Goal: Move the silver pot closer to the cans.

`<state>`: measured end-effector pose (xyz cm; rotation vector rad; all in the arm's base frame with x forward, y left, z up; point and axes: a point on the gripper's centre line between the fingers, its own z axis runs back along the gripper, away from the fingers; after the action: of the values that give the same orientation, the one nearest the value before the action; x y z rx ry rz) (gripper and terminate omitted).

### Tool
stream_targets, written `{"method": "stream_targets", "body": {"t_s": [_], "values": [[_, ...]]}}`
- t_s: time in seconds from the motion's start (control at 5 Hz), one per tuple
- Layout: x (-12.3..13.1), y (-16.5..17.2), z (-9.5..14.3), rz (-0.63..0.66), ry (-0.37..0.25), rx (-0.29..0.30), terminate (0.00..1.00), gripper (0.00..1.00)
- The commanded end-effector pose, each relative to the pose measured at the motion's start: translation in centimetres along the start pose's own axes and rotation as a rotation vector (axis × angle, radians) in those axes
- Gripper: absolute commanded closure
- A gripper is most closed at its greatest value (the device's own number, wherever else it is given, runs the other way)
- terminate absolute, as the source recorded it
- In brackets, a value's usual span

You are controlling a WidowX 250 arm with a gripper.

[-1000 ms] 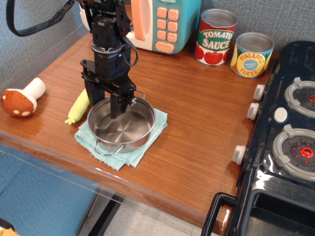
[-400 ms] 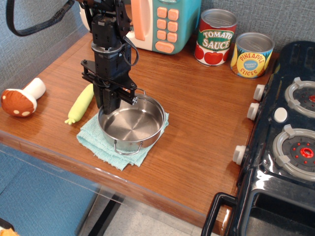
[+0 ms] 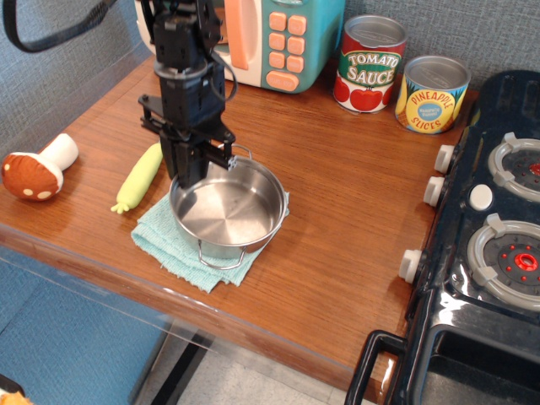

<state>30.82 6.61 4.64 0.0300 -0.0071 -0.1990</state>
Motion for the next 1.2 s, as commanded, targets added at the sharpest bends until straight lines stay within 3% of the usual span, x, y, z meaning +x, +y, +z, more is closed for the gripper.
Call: {"method": "stream_targets", "body": {"t_s": [0.0,0.4,0.8,1.0], "values": [[5.8,-2.0,3.3,-0.003,-0.089,0.106,0.00,1.00],[12.1,-3.4,3.3,-0.039,-0.140,0.125,0.00,1.00],[13.8,-2.8,1.9,-0.017,-0.140,0.131,0.00,1.00],[13.7,-3.2,1.2,-0.014,-0.125,0.153,0.00,0.00]]}}
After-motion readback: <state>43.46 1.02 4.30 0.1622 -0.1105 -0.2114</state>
